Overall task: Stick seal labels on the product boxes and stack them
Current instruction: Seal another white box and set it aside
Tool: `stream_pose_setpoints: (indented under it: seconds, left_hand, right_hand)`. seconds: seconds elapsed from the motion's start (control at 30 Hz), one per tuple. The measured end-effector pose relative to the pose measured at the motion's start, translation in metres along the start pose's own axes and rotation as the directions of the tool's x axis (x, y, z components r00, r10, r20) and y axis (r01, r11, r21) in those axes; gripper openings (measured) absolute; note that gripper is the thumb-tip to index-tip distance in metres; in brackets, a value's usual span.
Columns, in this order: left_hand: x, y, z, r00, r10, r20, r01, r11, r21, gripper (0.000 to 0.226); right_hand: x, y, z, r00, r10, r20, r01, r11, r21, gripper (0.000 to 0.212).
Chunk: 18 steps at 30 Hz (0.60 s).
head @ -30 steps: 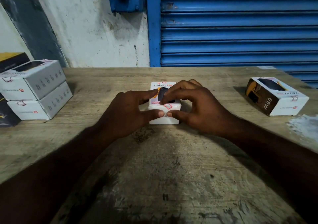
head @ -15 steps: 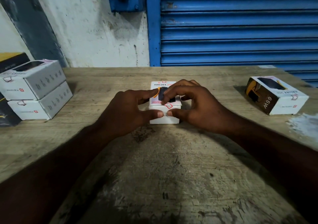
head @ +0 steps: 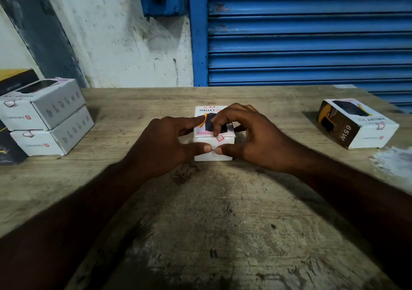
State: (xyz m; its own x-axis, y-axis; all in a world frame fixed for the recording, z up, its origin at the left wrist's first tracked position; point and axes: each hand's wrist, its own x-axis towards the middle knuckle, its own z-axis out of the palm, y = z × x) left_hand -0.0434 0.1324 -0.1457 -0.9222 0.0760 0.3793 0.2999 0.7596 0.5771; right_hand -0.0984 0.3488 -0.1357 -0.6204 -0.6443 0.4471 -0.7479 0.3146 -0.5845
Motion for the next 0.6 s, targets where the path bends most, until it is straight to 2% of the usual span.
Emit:
stream_pose_setpoints:
  seconds: [0.17, 0.37, 0.6]
  left_hand:
    - [-0.0004, 0.0013, -0.0005, 1.0, 0.024, 0.0, -0.024, 1.0, 0.018, 0.064]
    - [-0.0004, -0.0005, 0.0002, 1.0, 0.027, 0.009, -0.027, 1.0, 0.01, 0.065]
    - [-0.0001, 0.0009, 0.0008, 1.0, 0.016, -0.01, -0.016, 1.0, -0.006, 0.064]
  right_hand:
    - [0.0005, 0.0001, 0.0017, 0.999, -0.032, -0.012, 0.031, 0.999, -0.035, 0.029]
    - [0.0002, 0.0005, -0.0009, 1.0, -0.001, -0.006, 0.001, 0.999, -0.049, 0.038]
    - [0.0028, 0.0031, -0.0047, 0.999, -0.049, -0.015, 0.048, 0.995, -0.092, 0.027]
